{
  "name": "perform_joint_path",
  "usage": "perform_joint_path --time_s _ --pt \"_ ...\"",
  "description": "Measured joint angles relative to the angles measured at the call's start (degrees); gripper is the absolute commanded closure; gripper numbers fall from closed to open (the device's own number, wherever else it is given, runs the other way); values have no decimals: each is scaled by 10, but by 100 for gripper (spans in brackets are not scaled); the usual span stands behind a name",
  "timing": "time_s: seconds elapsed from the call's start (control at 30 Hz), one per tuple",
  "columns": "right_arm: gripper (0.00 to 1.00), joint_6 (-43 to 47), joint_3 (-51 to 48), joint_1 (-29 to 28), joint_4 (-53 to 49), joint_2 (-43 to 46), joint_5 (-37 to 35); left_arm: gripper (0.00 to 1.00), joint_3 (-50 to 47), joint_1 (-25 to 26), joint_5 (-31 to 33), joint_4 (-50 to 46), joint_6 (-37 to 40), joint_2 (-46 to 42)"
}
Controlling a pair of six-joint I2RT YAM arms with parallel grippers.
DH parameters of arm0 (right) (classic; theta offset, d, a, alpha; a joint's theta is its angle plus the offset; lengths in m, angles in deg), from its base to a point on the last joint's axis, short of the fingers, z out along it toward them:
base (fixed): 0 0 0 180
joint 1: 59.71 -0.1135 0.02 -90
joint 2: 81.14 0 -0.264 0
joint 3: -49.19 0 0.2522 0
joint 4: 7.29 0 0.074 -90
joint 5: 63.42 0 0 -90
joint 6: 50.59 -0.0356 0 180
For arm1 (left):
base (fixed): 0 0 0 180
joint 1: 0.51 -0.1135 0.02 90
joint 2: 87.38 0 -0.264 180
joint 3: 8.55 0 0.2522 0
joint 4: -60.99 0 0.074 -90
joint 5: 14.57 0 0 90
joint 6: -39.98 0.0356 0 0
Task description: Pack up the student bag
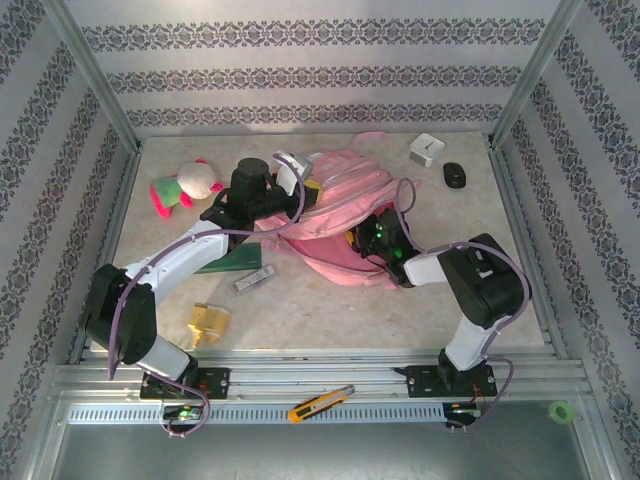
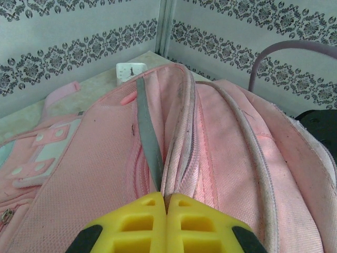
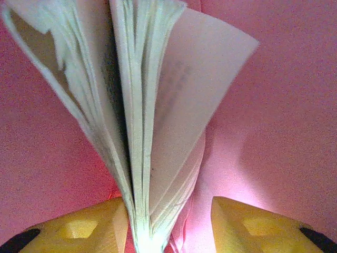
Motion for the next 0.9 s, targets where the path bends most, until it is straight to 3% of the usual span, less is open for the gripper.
perform_joint_path --time_s 0.27,0.6,0.9 --pt "51 18 12 15 -27 40 23 100 1 0 0 0 0 1" --pt "49 61 128 15 -62 27 47 100 10 -3 3 1 4 1" --pt "42 77 43 -9 -188 130 19 100 10 -7 3 0 4 1"
